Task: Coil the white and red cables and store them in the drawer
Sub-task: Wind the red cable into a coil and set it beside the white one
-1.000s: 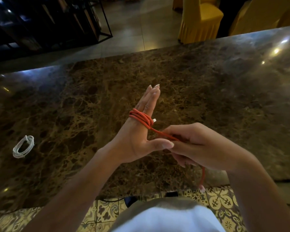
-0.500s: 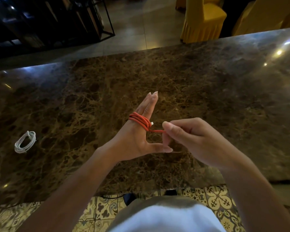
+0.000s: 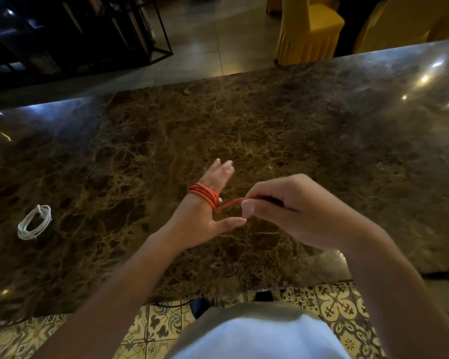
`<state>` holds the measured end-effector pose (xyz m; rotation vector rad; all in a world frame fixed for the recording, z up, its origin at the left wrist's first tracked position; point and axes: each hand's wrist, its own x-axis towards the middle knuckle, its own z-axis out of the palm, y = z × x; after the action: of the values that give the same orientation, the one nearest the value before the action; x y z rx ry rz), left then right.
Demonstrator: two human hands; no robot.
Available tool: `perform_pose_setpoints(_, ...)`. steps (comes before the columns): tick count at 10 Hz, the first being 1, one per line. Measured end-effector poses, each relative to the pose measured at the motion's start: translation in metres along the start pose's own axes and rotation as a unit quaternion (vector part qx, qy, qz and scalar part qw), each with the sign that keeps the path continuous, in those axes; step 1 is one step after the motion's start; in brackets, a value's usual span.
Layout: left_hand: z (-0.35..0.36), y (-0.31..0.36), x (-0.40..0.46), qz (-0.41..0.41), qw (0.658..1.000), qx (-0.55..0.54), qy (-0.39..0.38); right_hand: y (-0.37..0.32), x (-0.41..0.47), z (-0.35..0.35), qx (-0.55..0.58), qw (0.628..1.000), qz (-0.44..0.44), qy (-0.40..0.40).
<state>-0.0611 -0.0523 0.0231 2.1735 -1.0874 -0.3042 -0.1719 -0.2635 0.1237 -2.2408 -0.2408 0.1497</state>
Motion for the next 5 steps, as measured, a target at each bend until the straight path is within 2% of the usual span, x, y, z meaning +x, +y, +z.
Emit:
perform_pose_setpoints(1,0.007,0.034,-0.007,0.053,0.998,-0.007,-0.035,-0.001,0.010,-0.011,-0.009,0.995,-0.077,0.060)
perform_pose_setpoints(2,0.016,0.062,-0.012,0.105,0.994,-0.016,-0.009,0.001,0.021,-0.027,0.018,0.992,-0.090,0.091)
perform_pose_setpoints(3,0.018,0.072,-0.017,0.110,0.993,-0.032,0.021,0.007,0.026,-0.036,0.044,0.992,-0.085,0.084)
perform_pose_setpoints(4,0.014,0.080,-0.019,0.118,0.992,-0.039,-0.015,0.015,0.034,-0.030,0.088,0.991,-0.082,0.057)
perform_pose_setpoints(5,0.008,0.099,-0.027,0.048,0.998,-0.024,-0.041,0.024,0.044,-0.019,0.153,0.984,-0.096,0.005)
